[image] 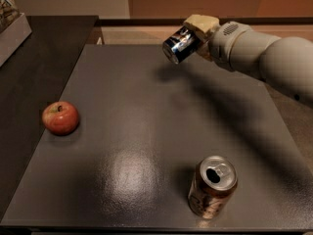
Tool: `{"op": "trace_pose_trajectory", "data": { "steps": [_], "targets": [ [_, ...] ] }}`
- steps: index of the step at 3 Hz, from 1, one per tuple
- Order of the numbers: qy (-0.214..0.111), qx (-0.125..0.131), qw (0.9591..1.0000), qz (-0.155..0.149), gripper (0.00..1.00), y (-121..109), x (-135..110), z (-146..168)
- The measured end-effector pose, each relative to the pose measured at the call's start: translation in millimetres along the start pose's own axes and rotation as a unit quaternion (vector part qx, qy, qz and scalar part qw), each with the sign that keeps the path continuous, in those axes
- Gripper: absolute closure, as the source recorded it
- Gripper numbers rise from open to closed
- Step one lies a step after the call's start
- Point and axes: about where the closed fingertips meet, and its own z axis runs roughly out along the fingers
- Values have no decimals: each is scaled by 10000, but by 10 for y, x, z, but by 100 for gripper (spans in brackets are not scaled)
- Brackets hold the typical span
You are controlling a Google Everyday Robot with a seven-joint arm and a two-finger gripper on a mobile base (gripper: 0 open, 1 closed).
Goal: Place pepsi can upright
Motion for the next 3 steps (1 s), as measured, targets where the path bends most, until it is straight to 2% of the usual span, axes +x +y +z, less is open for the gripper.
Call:
{"op": "trace_pose_trajectory", "data": {
  "steps": [1, 2, 3],
  "targets": [
    [-61, 197, 9989, -420, 100, -89, -104, -12],
    [-62, 198, 9989, -420, 100, -89, -105, -11],
    [-122, 240, 9980, -574, 100, -122, -116, 3]
  ]
}}
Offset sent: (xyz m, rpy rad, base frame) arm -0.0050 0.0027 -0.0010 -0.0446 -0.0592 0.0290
